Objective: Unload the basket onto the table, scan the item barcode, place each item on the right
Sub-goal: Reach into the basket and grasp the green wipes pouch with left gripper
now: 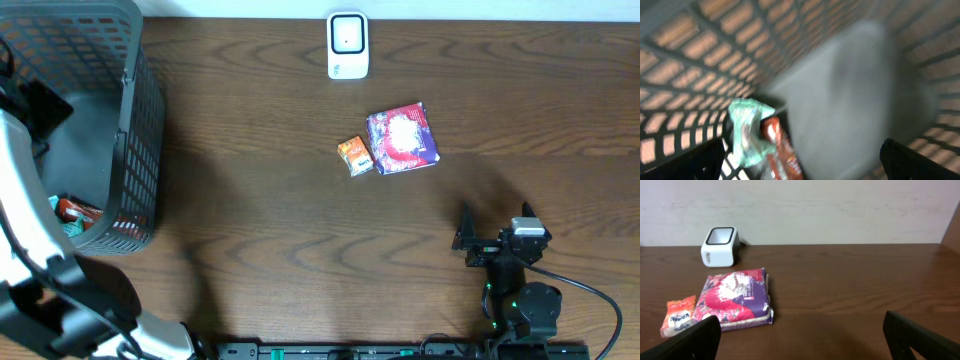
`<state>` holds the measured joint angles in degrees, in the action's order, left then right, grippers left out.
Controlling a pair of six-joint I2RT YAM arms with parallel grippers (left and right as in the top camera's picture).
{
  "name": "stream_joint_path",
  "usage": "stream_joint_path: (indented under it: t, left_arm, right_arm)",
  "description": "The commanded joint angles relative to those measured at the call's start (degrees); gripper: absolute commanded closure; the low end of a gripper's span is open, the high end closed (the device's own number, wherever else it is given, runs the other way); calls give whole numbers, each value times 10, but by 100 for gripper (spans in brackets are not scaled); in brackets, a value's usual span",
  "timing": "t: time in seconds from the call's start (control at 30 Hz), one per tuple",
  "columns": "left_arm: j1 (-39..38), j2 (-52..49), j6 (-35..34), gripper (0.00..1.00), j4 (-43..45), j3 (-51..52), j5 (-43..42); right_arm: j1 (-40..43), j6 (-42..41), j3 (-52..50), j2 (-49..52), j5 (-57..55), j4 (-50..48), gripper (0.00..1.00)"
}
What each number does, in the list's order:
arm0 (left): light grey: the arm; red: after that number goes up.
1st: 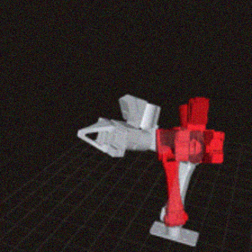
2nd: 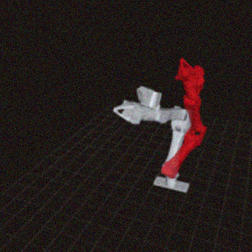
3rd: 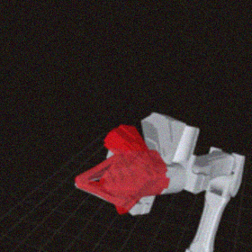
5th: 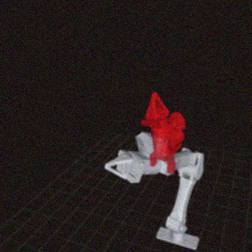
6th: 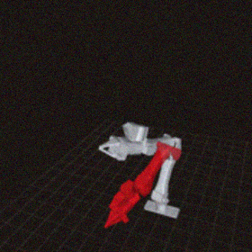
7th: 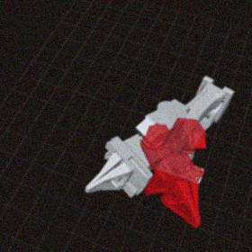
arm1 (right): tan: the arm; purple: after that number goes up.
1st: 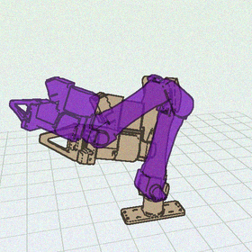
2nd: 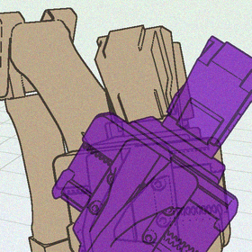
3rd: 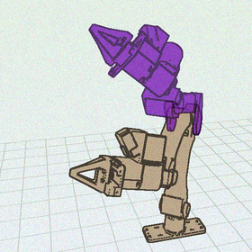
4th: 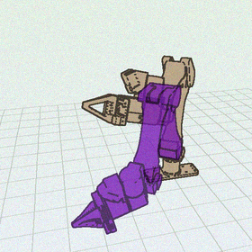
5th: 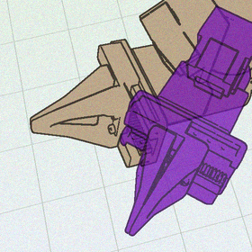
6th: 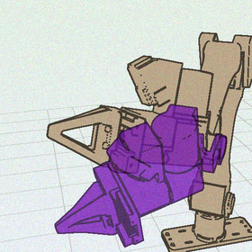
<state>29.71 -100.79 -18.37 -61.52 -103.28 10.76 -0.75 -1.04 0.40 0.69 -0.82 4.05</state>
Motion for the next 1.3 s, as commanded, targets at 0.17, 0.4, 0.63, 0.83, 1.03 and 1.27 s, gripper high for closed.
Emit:
stream_joint_path:
  t: [0.17,0.4,0.63,0.83,1.03,1.27]
  left_arm:
    - [31,-90,-53,1,-49,9,24]
    - [32,-160,-53,2,-77,9,79]
    - [33,-213,-53,5,-80,25,83]
    - [35,-223,-56,8,-29,86,84]
    - [35,-223,-55,14,5,123,84]
    - [35,-223,-55,88,-3,125,77]
  right_arm:
    - [4,-8,-1,-3,3,2,1]
    - [4,-8,-1,-3,3,2,1]
    - [4,-8,-1,-3,3,2,1]
    - [4,-8,-1,-3,3,2,1]
    - [4,-8,-1,-3,3,2,1]
    - [4,-8,-1,-3,3,2,1]
